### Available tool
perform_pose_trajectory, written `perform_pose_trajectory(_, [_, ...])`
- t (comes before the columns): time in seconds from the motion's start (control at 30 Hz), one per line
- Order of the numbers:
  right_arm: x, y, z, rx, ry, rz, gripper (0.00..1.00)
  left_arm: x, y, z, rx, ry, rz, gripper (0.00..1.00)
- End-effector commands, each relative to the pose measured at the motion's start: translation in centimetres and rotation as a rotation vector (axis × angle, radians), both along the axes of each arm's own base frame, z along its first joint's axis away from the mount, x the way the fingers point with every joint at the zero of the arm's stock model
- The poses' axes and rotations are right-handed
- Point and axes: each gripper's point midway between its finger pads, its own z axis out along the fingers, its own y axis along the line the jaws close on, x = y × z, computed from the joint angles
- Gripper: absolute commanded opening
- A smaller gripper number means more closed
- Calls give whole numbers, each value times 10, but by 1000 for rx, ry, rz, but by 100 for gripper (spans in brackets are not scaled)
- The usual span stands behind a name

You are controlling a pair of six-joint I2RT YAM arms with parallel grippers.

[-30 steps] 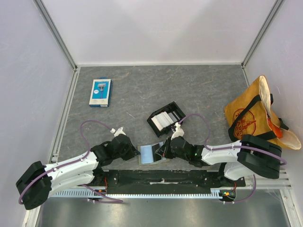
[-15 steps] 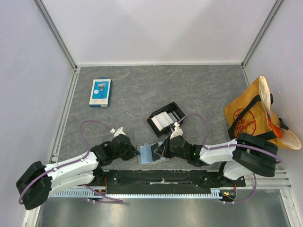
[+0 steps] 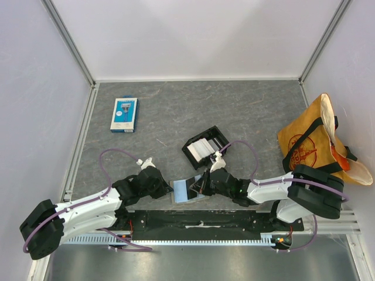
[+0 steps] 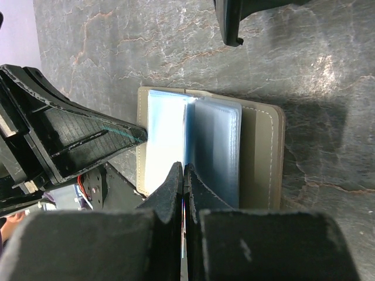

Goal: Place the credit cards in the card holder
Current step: Insert the credit card into the card slot.

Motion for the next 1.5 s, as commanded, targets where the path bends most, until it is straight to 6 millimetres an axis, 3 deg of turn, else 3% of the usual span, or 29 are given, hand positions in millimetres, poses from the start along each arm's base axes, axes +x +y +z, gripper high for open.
perform_pose_trajectory(0.0, [-2,6,2,22,-3,22,0,2,-1,1,-19,-1,23,2])
perform_pose_trajectory(0.47, [-10,2,-10,-5,16,57,0,2,3,-2,-5,0,37,2])
perform_pose_trajectory(0.77, [11,-12,-12,-137,-72,67,0,3,6,-2,13,-8,35,2])
perform_pose_trajectory(0.87, [12,-7,-12,-142,-88,115,0,2,7,-1,16,-8,33,2])
perform_pose_trajectory(1.17, [-1,7,-24,-111,-37,200,0,3,7,0,15,-10,36,2])
perform_pose_trajectory(1.47, [-3,-9,-26,-109,-10,137,0,4,9,0,16,-13,54,2])
